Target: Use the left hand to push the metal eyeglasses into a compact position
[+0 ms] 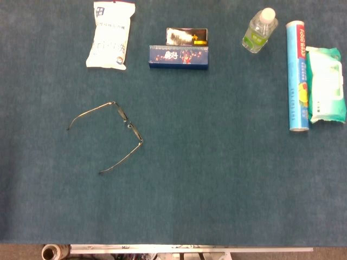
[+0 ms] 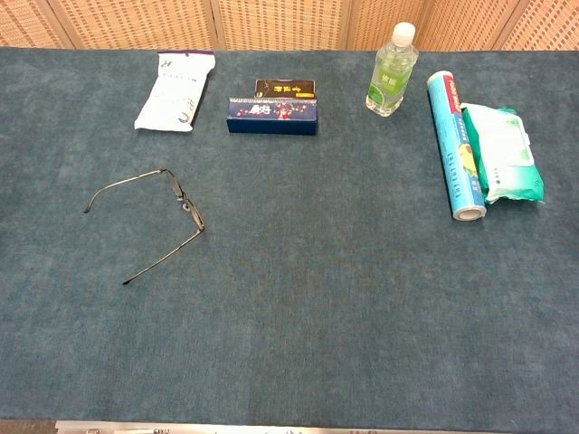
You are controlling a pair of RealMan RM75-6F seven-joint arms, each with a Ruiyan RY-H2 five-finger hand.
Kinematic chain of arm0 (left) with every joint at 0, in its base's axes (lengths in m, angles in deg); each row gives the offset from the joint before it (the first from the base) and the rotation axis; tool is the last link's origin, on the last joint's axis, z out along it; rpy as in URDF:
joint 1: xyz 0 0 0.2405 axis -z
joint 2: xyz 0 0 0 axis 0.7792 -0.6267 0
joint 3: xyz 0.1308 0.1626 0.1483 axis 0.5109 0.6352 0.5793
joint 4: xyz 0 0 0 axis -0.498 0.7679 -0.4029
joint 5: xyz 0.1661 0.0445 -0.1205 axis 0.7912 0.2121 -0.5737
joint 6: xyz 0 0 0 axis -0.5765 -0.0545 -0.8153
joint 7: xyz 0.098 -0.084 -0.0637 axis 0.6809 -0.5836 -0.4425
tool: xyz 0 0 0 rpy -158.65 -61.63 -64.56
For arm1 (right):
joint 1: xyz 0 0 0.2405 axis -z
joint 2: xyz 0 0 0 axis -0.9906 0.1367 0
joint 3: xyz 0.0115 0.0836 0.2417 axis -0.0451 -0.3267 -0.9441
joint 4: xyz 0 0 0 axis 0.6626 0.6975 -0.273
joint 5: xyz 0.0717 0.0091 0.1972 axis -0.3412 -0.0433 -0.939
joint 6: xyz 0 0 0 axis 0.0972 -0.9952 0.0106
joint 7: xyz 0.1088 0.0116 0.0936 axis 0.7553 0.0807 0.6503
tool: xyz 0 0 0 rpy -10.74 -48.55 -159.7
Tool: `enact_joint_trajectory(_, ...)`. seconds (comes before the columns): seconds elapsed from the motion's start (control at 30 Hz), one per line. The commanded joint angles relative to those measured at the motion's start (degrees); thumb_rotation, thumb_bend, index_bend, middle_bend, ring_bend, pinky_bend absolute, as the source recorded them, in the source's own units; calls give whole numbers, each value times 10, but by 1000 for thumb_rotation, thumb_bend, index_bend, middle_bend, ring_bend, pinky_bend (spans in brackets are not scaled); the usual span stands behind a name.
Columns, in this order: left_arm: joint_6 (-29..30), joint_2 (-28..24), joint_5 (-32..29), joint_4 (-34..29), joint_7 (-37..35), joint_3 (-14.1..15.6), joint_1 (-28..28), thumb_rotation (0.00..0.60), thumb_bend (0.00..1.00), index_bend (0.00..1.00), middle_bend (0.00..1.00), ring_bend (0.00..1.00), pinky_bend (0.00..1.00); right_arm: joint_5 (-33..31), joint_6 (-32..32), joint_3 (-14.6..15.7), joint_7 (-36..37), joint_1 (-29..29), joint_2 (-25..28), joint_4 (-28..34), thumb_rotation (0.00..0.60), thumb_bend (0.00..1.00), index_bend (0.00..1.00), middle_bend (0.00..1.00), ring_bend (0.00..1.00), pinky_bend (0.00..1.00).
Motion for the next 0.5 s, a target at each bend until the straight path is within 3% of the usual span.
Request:
enact_joint_trajectory(0.03, -2, 3, 2, 2, 4, 3, 0, 600, 647, 400, 348, 237, 348, 7, 7, 1, 4, 1, 3, 4, 600, 281, 430, 351, 170, 390)
enact_joint_trajectory(0.5, -8, 5, 10, 2, -6, 7, 2, 600, 646, 400, 347, 239, 353, 6, 16, -1, 13, 5, 9, 8, 600, 280, 430, 351, 170, 390)
